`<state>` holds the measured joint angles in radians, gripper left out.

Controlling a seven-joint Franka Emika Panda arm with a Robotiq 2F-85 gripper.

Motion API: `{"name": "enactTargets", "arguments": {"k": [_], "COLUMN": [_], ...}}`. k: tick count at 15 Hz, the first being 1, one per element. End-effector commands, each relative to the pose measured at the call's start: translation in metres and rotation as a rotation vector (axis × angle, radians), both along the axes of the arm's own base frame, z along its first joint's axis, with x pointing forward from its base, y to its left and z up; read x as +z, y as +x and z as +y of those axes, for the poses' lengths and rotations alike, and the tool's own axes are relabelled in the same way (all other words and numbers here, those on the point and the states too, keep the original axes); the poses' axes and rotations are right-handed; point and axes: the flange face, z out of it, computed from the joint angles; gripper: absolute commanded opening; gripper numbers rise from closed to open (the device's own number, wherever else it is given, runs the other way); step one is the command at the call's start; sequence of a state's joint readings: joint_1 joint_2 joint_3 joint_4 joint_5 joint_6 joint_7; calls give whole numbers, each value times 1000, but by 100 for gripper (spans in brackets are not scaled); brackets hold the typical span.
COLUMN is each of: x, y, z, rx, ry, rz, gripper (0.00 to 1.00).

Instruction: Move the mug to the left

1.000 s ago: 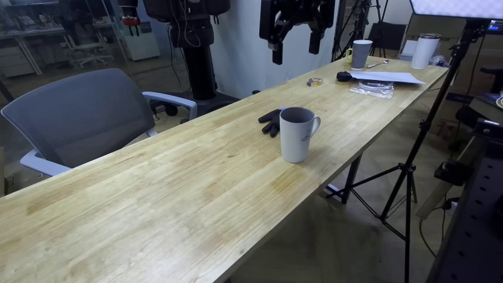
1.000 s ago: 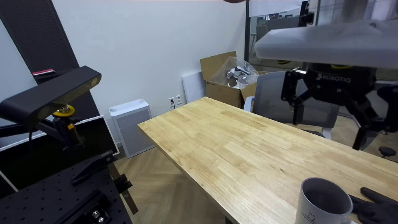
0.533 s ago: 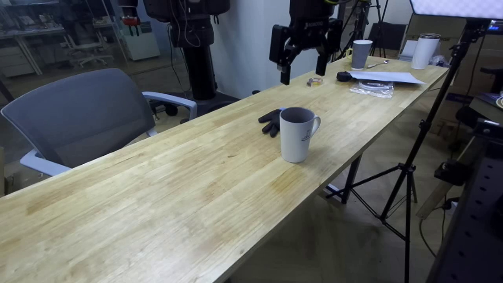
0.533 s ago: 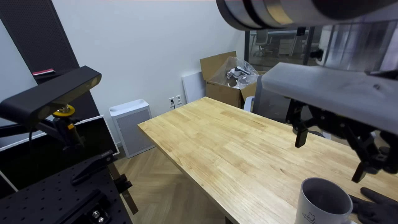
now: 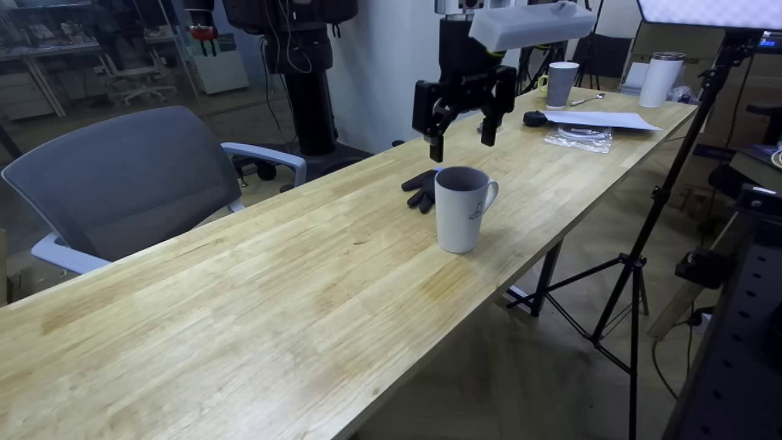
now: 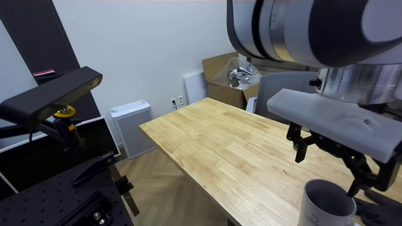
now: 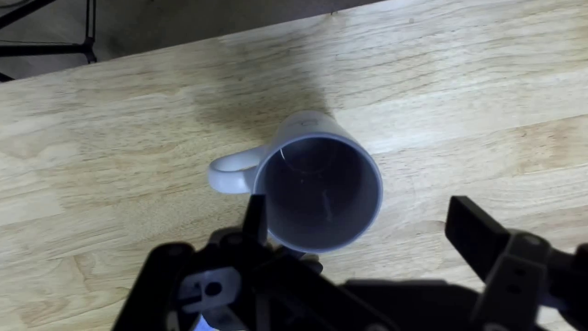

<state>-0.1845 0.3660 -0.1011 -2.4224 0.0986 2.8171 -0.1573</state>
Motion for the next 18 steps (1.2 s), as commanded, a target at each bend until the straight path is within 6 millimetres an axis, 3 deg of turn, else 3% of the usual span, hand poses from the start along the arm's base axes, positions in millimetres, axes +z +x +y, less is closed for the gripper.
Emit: {"name": "enactTargets", "arguments": {"k": [1,11,18], "x": [-13,-53,-64], "y": [23,47,50], "z": [5,31,34], "rx": [0,38,31], "ry": [-13,-32,-35], "rz": [-1,41,54], "gripper": [100,100,100]}}
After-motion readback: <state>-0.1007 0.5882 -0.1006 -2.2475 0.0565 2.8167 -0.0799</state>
